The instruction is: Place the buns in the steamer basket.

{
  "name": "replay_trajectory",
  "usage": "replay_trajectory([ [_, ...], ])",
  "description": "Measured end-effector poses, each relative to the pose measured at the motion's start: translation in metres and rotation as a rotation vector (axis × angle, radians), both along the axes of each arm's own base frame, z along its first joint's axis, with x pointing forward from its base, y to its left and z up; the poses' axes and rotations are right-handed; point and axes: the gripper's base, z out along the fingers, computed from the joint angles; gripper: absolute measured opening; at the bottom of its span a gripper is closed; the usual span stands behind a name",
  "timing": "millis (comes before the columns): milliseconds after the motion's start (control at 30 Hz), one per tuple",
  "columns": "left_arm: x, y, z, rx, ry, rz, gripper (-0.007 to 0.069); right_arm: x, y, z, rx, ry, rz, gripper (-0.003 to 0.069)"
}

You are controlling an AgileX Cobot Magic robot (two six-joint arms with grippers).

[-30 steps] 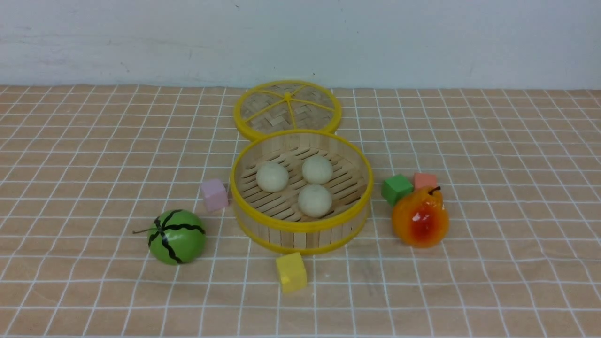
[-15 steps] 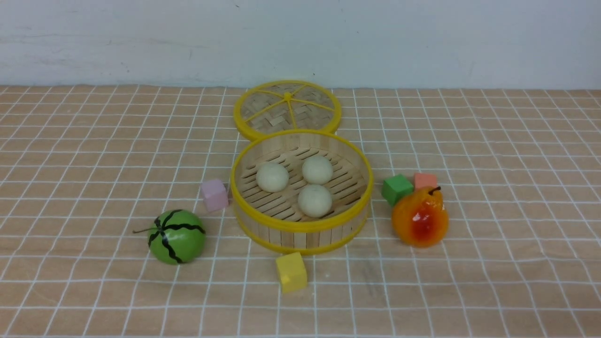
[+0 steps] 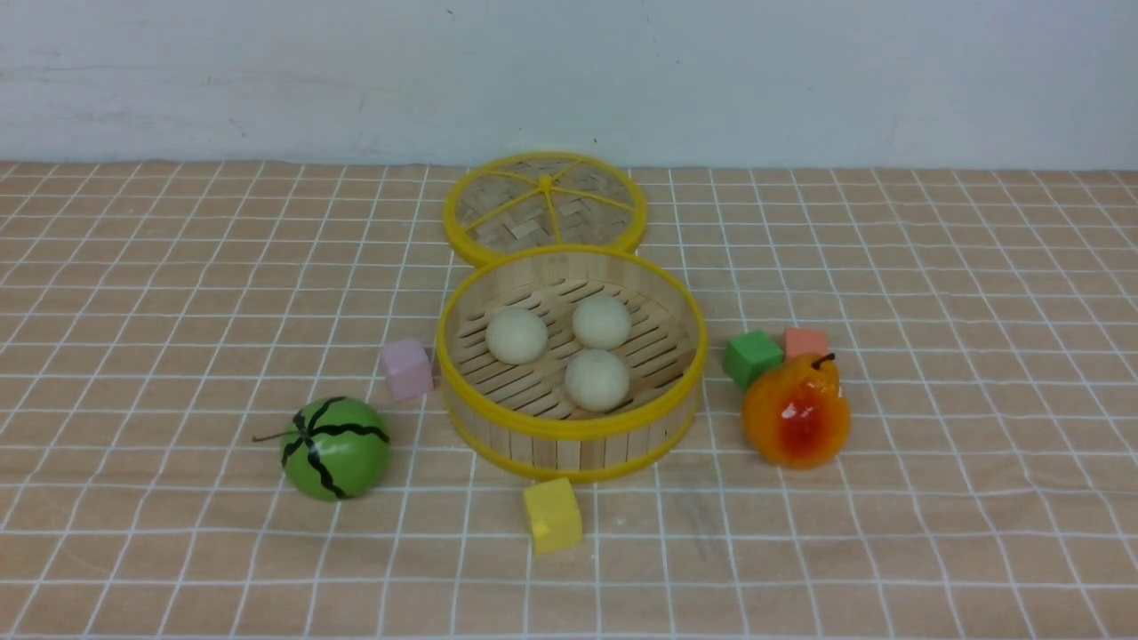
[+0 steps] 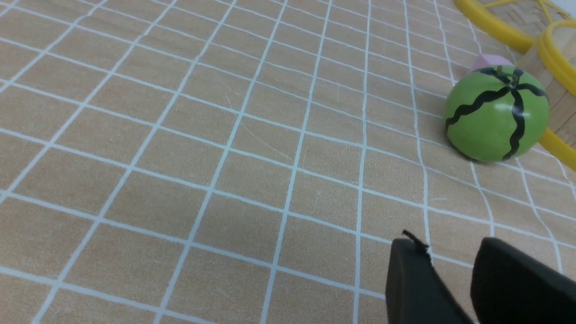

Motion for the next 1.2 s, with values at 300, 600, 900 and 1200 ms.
replay_trajectory([
  [300,0.0,0.0,0.0,0.0,0.0,0.0,0.0202,0.0003,0.0026,0.0,0.019,-0.002,0.024,0.0018],
  [600,0.0,0.0,0.0,0.0,0.0,0.0,0.0211,0.0004,0.003,0.0,0.029,-0.003,0.026,0.0027],
  [900,0.0,0.0,0.0,0.0,0.0,0.0,0.0221,0.0003,0.003,0.0,0.029,-0.004,0.026,0.0036],
  [1200,0.0,0.0,0.0,0.0,0.0,0.0,0.023,0.0003,0.003,0.0,0.029,-0.004,0.026,0.0048],
])
